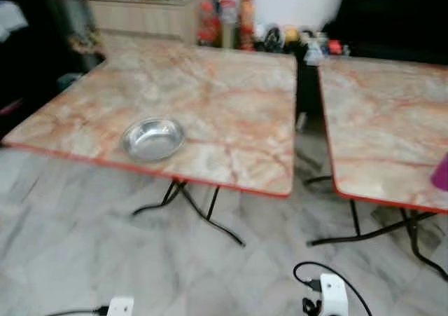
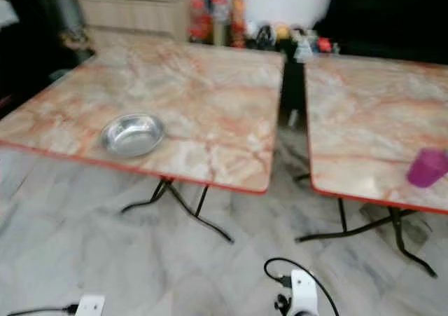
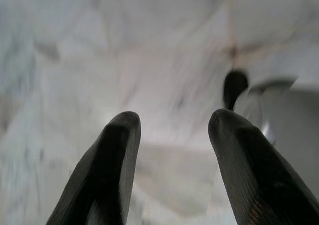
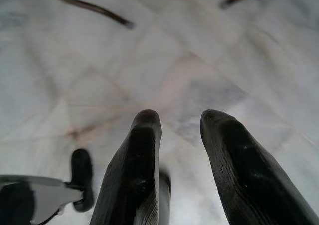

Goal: Setting the table

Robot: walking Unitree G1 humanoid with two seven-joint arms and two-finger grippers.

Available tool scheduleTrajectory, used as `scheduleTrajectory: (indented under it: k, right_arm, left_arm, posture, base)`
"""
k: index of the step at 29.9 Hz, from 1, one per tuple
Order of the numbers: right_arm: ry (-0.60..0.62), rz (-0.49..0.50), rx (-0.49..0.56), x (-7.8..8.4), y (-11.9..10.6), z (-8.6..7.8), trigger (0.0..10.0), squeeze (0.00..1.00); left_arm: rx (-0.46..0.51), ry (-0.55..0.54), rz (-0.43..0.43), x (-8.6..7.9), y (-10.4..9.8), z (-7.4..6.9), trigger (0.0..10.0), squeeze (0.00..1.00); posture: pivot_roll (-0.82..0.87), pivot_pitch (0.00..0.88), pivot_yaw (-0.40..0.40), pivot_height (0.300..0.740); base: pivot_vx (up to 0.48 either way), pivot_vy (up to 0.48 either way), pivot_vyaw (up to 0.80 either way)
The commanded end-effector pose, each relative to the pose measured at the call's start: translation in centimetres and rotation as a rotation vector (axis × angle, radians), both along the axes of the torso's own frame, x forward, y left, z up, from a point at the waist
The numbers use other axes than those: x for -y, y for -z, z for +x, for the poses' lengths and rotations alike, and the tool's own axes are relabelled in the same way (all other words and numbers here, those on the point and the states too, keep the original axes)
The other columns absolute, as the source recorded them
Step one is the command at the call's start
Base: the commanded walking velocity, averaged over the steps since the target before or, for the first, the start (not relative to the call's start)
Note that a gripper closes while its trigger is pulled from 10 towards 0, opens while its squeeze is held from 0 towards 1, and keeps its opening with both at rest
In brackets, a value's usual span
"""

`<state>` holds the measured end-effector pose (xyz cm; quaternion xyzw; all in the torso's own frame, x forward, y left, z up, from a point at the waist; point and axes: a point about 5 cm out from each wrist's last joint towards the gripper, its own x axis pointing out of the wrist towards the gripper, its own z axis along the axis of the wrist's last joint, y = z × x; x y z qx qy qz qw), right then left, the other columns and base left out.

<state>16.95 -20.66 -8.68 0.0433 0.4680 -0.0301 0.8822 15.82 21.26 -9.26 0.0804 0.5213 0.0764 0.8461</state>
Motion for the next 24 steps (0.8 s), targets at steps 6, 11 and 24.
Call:
scheduleTrajectory:
  k: [6,11,24]
  right_arm:
    - [0.034,-0.021,-0.029,1.11,0.25,-1.02,10.0,0.00]
    - [0.033,-0.023,-0.032,1.06,0.29,-1.08,10.0,0.00]
    - [0.029,-0.024,-0.038,1.02,0.35,-1.21,10.0,0.00]
  left_arm:
    - [0.015,0.042,-0.016,0.95,0.05,0.23,10.0,0.00]
    - [0.013,0.043,-0.015,0.89,0.10,0.07,10.0,0.00]
    - [-0.007,0.057,0.000,0.84,0.23,-0.23,10.0,0.00]
  posture:
    - [0.00,0.000,-0.027,0.740]
    - [0.00,0.000,-0.025,0.740]
    - [0.00,0.000,-0.023,0.740]
  base:
    - [0.000,-0.480,0.00]
    - [0.000,-0.480,0.00]
    - [0.000,-0.476,0.00]
